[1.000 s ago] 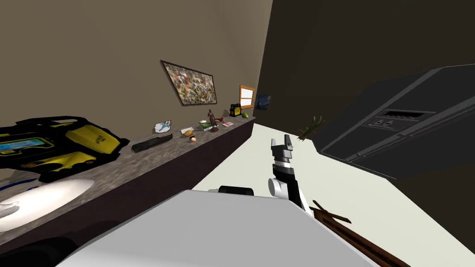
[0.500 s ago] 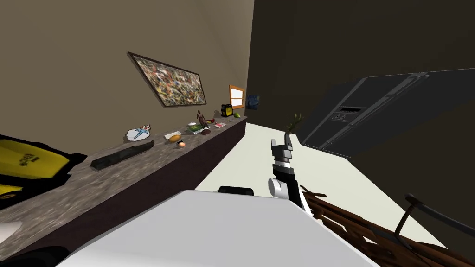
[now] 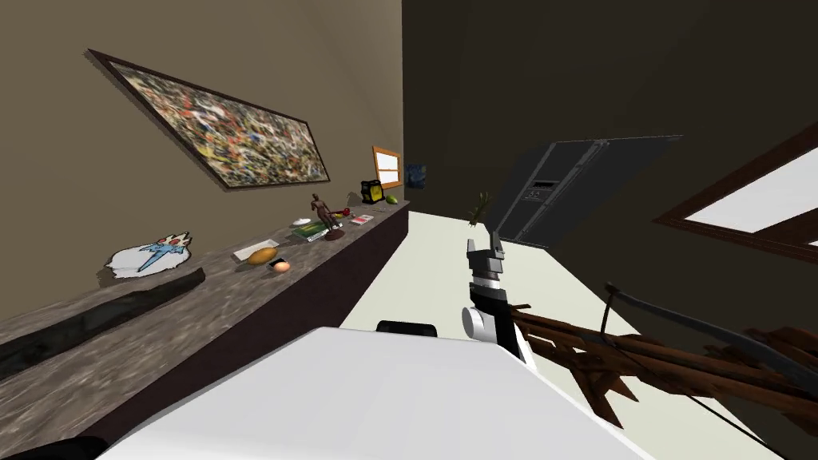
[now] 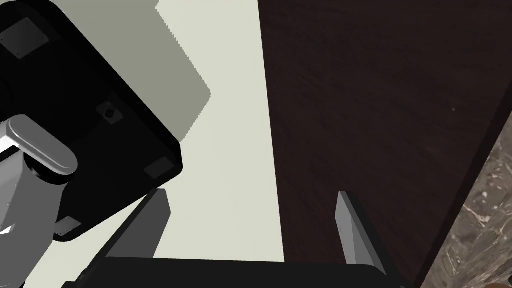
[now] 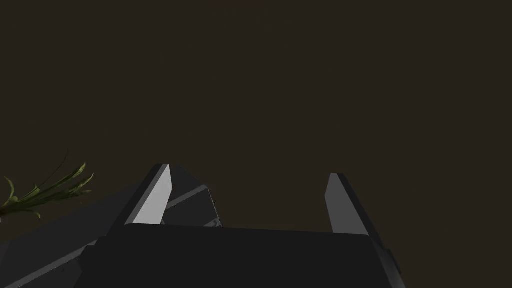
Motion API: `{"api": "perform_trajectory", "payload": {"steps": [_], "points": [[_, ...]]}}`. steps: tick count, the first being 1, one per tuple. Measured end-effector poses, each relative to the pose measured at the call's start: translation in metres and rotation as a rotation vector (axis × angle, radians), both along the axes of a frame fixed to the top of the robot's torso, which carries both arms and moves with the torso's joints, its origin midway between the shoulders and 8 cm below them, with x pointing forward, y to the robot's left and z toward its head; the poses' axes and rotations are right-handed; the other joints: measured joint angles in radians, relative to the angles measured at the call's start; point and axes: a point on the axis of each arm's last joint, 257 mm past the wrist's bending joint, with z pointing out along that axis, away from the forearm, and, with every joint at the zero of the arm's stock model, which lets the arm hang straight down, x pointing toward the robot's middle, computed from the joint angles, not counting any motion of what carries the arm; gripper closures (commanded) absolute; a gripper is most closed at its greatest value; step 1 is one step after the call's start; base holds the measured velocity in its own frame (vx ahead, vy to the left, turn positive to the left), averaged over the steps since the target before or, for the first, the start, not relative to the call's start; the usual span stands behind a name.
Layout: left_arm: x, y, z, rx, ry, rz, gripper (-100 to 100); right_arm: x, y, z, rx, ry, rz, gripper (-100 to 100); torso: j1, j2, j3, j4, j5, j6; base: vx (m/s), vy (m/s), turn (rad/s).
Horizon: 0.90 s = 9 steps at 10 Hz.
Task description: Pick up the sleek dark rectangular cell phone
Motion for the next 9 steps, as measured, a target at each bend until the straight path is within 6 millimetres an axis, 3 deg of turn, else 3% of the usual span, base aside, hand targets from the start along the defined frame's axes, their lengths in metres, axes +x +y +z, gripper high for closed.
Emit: {"api": "perform_trajectory", "payload": {"steps": [1,4,9], "points": [[-0.012,0.014,0.010,0.029,0.053,-0.042,-100,0.000,0.000,0.000,0.000,0.000,0.000,0,0.003,-0.002,-0.001,0.000,0.001,0.000,0.059,0.116,-0.220],[-0.037,0.024,0.018,0.065,0.146,-0.132,-100,0.000,0.000,0.000,0.000,0.000,0.000,0,0.002,-0.002,-0.001,0.000,0.001,-0.002,0.069,0.113,-0.346],[-0.071,0.037,0.036,0.094,0.313,-0.314,-100,0.000,0.000,0.000,0.000,0.000,0.000,0,0.008,-0.006,-0.003,-0.001,0.002,-0.001,0.079,0.200,-0.375]]}}
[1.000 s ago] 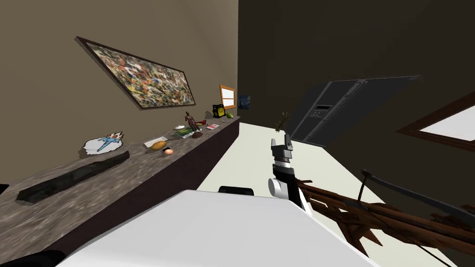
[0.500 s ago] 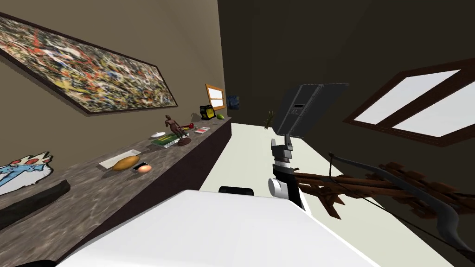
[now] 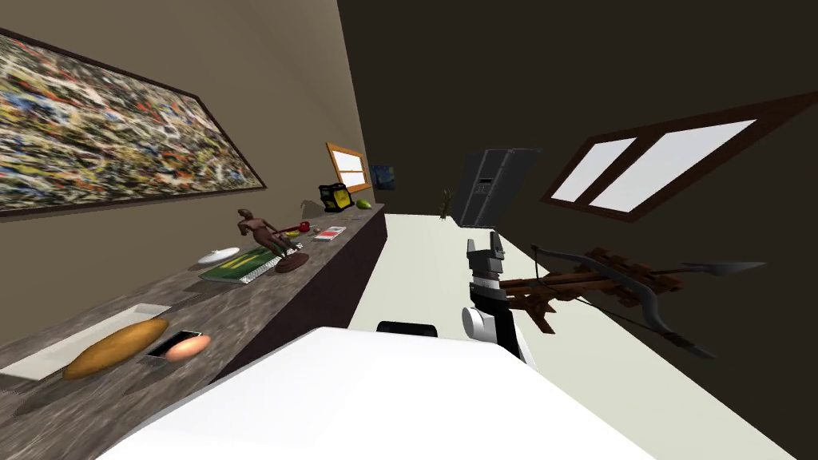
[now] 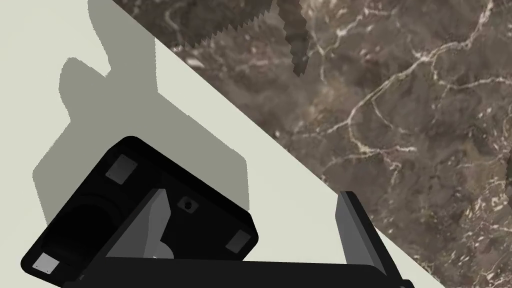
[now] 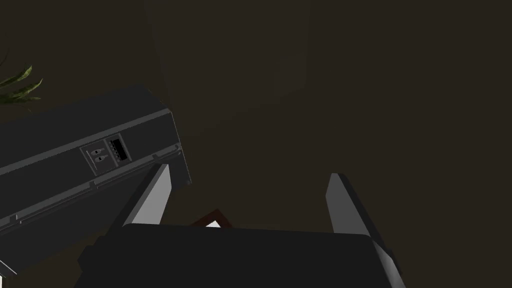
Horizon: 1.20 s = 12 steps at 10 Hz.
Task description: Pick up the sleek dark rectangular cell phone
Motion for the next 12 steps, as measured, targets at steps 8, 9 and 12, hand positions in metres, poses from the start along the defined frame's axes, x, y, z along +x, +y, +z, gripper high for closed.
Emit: {"api": "perform_trajectory", "payload": {"steps": [8,9,12], "points": [[-0.020,-0.020,0.001,-0.073,0.159,-0.222,-100,0.000,0.000,0.000,0.000,0.000,0.000,0,0.004,-0.005,-0.003,-0.001,0.002,-0.001,0.057,0.268,-0.336],[-0.024,-0.029,-0.006,-0.098,0.169,-0.244,-100,0.000,0.000,0.000,0.000,0.000,0.000,0,0.001,-0.006,-0.003,-0.001,0.001,-0.001,0.010,0.161,-0.110],[-0.024,-0.042,-0.007,-0.130,0.184,-0.266,0,0.000,0.000,0.000,0.000,0.000,0.000,0,-0.014,0.001,0.001,0.000,-0.003,-0.002,-0.024,0.048,-0.023]]}}
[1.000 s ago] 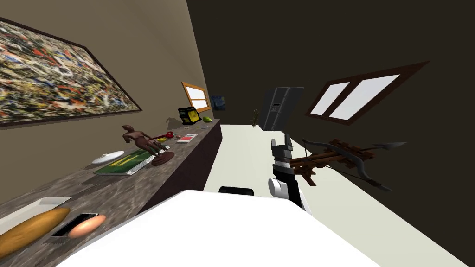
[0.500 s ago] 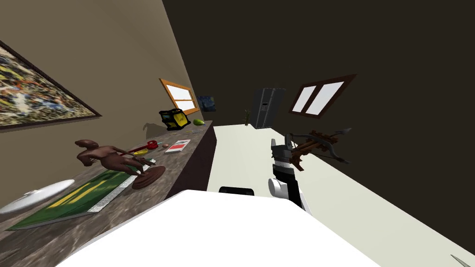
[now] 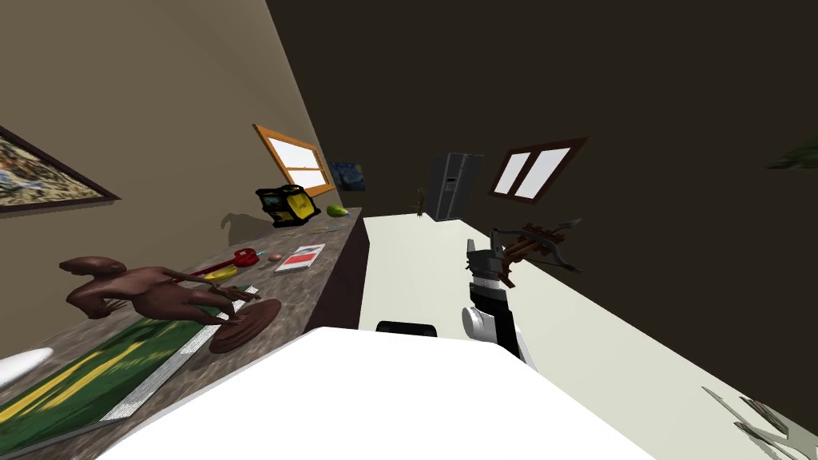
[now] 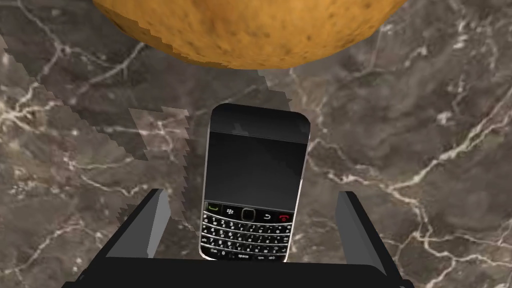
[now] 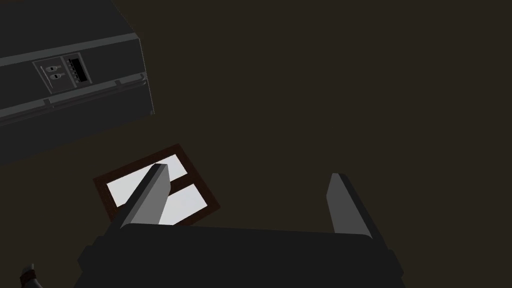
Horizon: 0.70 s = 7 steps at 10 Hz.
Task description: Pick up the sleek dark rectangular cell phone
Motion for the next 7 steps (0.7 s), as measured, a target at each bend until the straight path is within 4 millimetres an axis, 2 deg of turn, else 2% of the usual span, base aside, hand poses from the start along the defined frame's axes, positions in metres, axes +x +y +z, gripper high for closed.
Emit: {"api": "perform_trajectory", "payload": {"steps": [1,7], "points": [[0.000,0.000,0.000,0.000,0.000,0.000,-100,0.000,0.000,0.000,0.000,0.000,0.000,0,-0.003,-0.001,0.000,0.000,-0.001,0.000,-0.018,0.001,-0.030],[0.000,0.006,-0.021,0.005,-0.016,0.014,-100,0.000,0.000,0.000,0.000,0.000,0.000,0,-0.002,0.002,0.002,0.001,0.002,-0.001,-0.033,-0.009,-0.028]]}}
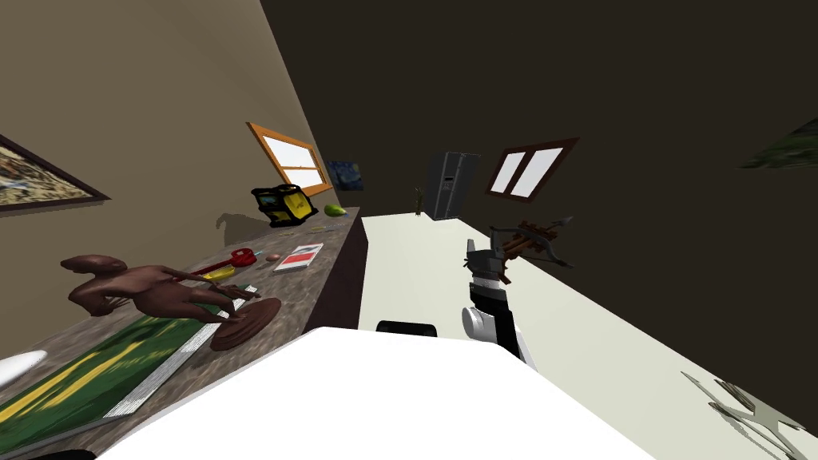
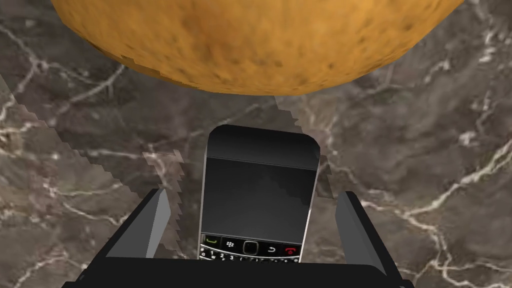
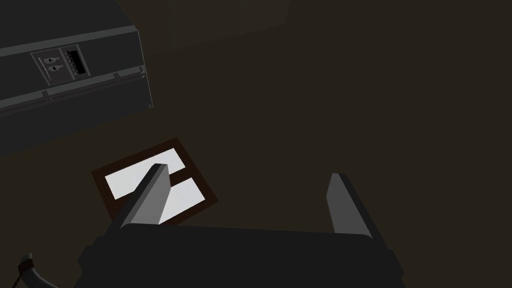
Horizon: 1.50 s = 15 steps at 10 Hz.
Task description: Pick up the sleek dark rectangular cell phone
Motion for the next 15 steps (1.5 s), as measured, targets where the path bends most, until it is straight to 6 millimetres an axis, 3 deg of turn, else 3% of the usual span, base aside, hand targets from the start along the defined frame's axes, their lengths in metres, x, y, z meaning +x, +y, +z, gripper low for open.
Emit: {"api": "perform_trajectory", "payload": {"steps": [1,2,6,7,8,14,15], "points": [[0.000,0.001,-0.003,0.001,-0.002,0.002,-100,0.000,0.000,0.000,0.000,0.000,0.000,0,0.002,0.001,0.001,0.001,0.002,0.000,-0.008,-0.004,-0.003],[0.000,0.002,-0.003,0.001,-0.002,0.002,100,0.000,0.000,0.000,0.000,0.000,0.000,0,0.004,0.001,0.001,0.001,0.003,0.000,0.000,0.000,0.000],[0.001,0.002,-0.003,0.002,-0.003,0.000,100,0.000,0.000,0.000,0.000,0.000,0.000,0,0.004,0.001,0.001,0.001,0.003,-0.001,0.000,0.000,0.000],[0.001,0.002,-0.003,0.002,-0.003,0.000,0,0.000,0.000,0.000,0.000,0.000,0.000,0,0.004,0.001,0.001,0.001,0.003,-0.001,0.000,0.000,0.000],[0.001,0.002,-0.003,0.002,-0.003,0.000,100,0.000,0.000,0.000,0.000,0.000,0.000,0,0.004,0.001,0.001,0.001,0.003,-0.001,0.021,0.005,0.041],[0.000,-0.004,0.018,-0.003,0.013,-0.010,100,0.000,0.000,0.000,0.000,0.000,0.000,0,0.005,-0.002,-0.001,0.000,0.003,-0.001,0.032,0.010,0.028],[0.000,-0.004,0.019,-0.003,0.014,-0.010,0,0.000,0.000,0.000,0.000,0.000,0.000,0,0.004,-0.001,0.000,0.000,0.003,-0.001,0.000,0.000,0.000]]}}
